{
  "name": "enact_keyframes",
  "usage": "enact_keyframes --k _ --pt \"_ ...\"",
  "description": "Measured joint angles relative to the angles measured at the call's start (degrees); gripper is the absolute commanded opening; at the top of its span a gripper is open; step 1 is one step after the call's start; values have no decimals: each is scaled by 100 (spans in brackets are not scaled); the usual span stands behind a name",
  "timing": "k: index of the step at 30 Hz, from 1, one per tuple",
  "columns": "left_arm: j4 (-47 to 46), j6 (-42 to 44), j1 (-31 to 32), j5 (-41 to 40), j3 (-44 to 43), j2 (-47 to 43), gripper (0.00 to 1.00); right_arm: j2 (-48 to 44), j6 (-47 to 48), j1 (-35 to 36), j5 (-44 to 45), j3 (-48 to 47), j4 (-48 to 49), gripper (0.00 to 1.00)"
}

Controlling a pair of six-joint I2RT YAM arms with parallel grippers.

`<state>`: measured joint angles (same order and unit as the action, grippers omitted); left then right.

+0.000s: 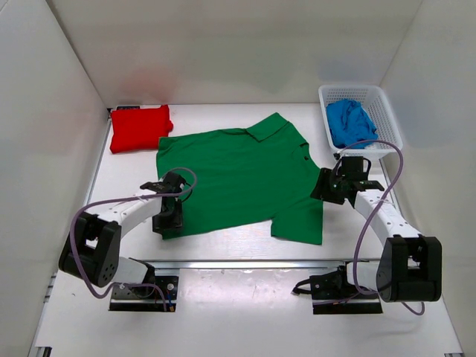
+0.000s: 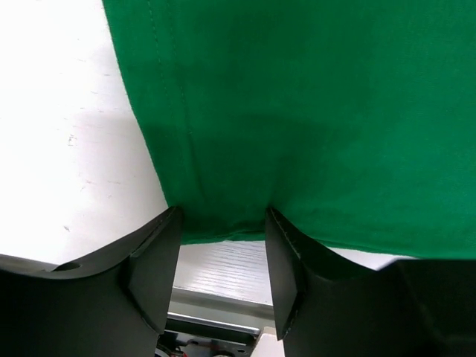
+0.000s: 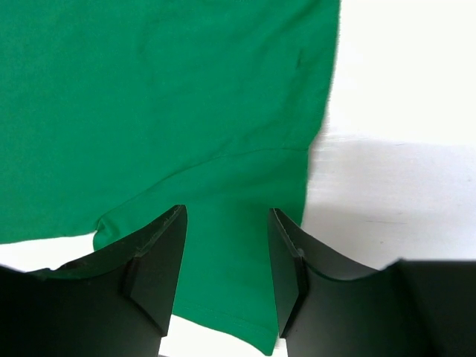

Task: Fold and stack the t-shirts
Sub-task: Grap the side of the flattened tshirt closest away from the robot with both arms

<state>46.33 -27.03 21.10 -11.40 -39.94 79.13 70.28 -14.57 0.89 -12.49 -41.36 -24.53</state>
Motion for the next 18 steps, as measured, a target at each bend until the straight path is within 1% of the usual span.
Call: enact_keyframes --k 1,3,4,5,6,7,8,9,12,15,18 --pt "2 -7 -7 -4 -9 11 61 22 0 0 -15 0 4 46" --pt "4 -37 -44 -4 -11 28 58 81 2 17 -52 0 33 46" --pt "-2 -55 -55 7 -13 44 50 136 2 22 -70 0 61 46" --pt "-7 -74 -55 22 -24 66 39 179 2 28 -76 0 70 47" --pt "-46 -122 -57 55 -31 94 32 232 0 52 -74 2 74 47" --pt "-85 -129 -57 90 -42 129 16 282 2 74 -59 2 68 47" --pt "-101 -140 -55 118 -59 164 3 321 4 107 -44 9 66 47" --pt "-129 -146 -50 122 -74 201 0 343 2 136 -28 26 66 48" --pt "-129 -125 -17 109 -90 229 0 341 0 125 24 175 61 46" --pt "-133 -125 -31 111 -83 210 0 341 -22 94 122 310 -4 47" --pt "-162 -122 -98 164 -46 140 0 343 -48 210 361 317 -116 47"
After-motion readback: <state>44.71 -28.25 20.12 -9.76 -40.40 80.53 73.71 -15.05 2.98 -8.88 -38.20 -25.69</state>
